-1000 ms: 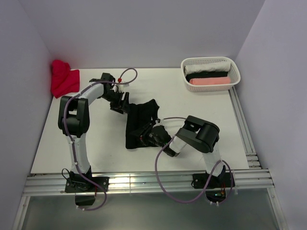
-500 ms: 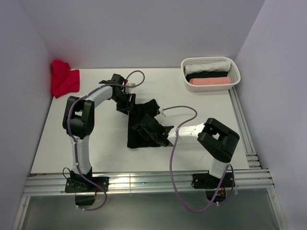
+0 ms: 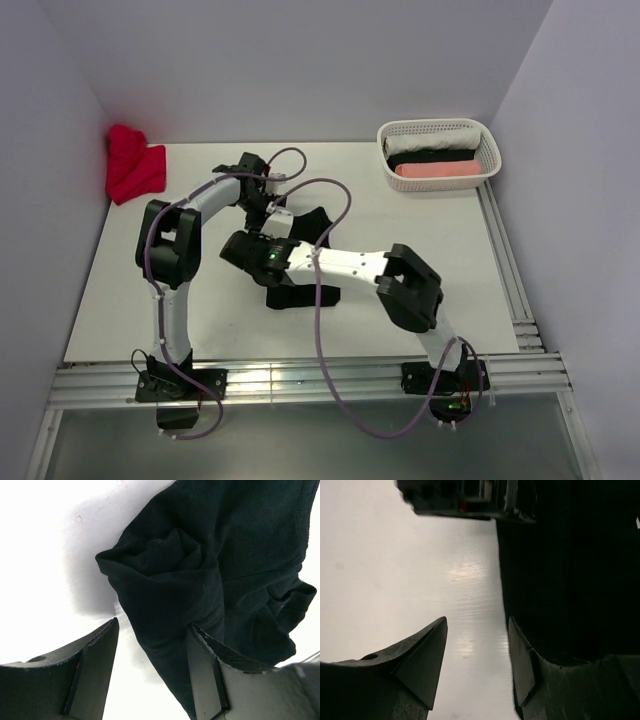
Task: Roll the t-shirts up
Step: Roll the tshirt
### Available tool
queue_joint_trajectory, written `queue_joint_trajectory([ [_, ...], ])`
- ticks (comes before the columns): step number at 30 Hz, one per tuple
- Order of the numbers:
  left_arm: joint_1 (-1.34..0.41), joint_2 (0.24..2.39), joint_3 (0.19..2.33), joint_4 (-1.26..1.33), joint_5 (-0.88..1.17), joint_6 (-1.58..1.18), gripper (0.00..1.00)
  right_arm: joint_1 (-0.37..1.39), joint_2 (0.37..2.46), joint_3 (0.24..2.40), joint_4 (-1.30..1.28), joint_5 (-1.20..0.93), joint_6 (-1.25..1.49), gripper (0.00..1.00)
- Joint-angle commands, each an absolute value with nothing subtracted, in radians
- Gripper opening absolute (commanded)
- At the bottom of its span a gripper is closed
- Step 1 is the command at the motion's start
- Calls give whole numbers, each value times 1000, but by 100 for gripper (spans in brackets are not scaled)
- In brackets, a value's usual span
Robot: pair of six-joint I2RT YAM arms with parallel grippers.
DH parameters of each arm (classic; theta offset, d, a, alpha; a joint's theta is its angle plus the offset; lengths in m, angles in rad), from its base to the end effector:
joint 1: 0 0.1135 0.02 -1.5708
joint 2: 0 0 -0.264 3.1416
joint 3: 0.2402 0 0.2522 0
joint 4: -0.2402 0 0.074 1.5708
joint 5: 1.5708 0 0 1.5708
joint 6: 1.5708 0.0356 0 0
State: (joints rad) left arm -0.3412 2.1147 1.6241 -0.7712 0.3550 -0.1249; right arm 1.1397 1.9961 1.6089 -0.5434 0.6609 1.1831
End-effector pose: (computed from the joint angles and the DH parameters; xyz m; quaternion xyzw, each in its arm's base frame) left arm 0.4045 -0.1568 0.1746 0.1320 0.9639 -0.2047 0.1071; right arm 0.2035 0.3901 0.2352 0.1216 0.8954 0.1504 0.4010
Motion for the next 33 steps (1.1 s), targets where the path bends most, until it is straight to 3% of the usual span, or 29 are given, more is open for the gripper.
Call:
queue_joint_trajectory([
  [1,-345,2160,1657,-759,262,-123,61,1149,2098,1730,-783,747,1129,59],
  [14,-347,2184,1720,-801,268,-107,63,1158,2276,1858,-963,678,1123,59],
  [28,-347,2201,1795,-857,275,-66,65,1158,2327,1865,-1109,676,1167,59],
  [32,-347,2207,1802,-867,281,-58,66,1158,2336,1867,-1088,660,1144,53],
  [33,-347,2212,1810,-870,282,-57,66,1158,2335,1864,-1074,646,1132,44],
])
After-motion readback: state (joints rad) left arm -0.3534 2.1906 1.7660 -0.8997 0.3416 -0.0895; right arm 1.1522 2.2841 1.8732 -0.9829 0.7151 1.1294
